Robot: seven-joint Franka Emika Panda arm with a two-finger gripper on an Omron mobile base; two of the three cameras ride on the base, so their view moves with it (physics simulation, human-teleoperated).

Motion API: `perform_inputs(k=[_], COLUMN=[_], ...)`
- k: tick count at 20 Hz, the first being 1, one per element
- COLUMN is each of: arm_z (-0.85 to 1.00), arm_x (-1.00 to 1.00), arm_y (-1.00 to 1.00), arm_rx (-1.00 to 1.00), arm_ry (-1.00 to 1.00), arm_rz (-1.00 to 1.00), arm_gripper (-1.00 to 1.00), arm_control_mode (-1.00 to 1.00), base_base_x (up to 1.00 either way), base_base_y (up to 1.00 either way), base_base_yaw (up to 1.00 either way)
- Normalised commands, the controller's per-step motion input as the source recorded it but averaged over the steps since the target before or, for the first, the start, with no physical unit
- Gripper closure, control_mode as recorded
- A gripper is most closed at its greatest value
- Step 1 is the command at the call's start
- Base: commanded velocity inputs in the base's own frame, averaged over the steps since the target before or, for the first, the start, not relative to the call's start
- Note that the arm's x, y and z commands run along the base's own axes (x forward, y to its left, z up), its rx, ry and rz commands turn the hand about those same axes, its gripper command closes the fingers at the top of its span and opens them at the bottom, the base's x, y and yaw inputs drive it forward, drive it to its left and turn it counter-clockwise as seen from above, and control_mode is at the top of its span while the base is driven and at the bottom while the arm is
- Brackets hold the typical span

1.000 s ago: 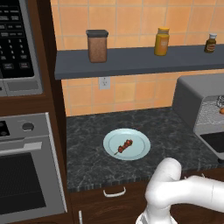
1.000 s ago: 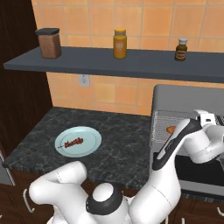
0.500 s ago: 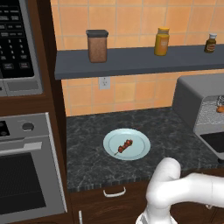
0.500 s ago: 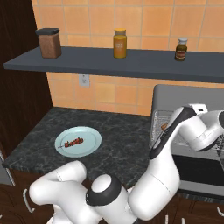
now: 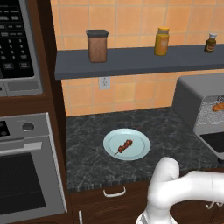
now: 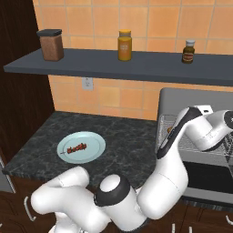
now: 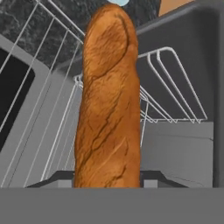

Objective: Pick up the kebab skewer and baguette bread, and place them inside the toaster oven. Close the toaster oven door and start by setting the timer.

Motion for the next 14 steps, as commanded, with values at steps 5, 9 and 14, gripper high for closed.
perform_inputs(k=[5, 9, 14], arm_z=[-0.40, -0.50, -0.23], arm_x=[0.44, 0.61, 0.46], arm_y=[-0.13, 0.00, -0.04], arm_rx=[0.00, 0.00, 0.00], arm_ry=[-0.01, -0.05, -0.02], arm_rz=[0.00, 0.00, -0.01], arm_gripper=[1.00, -1.00, -1.00], arm_control_mode=[-1.00, -1.00, -1.00], base_base_x=[0.00, 0.00, 0.00], base_base_y=[0.00, 0.00, 0.00], base_base_yaw=[0.00, 0.00, 0.00])
